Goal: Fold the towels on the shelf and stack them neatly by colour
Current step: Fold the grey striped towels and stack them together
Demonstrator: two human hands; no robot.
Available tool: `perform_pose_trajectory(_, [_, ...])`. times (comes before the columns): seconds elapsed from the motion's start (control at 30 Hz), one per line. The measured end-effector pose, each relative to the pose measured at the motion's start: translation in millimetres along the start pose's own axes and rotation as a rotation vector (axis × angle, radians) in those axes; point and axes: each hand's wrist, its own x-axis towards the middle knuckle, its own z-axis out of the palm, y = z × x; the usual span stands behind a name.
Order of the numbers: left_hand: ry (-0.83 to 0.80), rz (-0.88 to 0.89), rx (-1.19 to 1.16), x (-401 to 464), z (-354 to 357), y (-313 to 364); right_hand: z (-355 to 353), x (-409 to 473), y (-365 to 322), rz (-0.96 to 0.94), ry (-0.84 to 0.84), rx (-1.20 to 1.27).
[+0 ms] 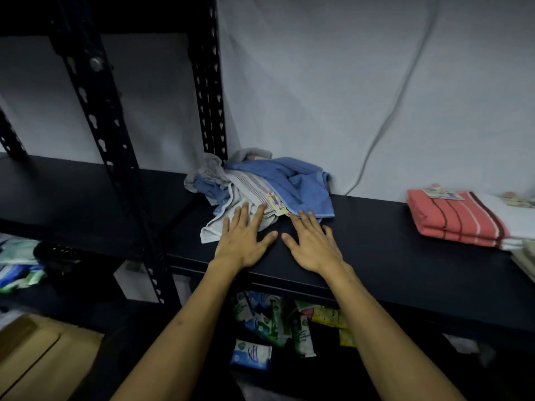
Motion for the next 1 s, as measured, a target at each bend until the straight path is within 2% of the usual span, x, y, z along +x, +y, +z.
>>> perform_pose_trajectory(0.3, [0.025,0.032,-0.013,4,7,-3,0,1,1,0.004,-0.007,-0.019])
perform_pose_trajectory(0.8, [0.127,0.057,-0.085,1,12,-5,-3,4,-2,-0.023,0.073,-0.03])
perform_pose_trajectory(0.93, [0.189,0.069,-0.077,2,14,-6,-17,37,-17,-0.128,0.3,-0.064])
perform_pose_trajectory(1.0, [0.199,0.068,-0.08,1,15,-7,-13,56,-23,-0.203,0.304,-0.06])
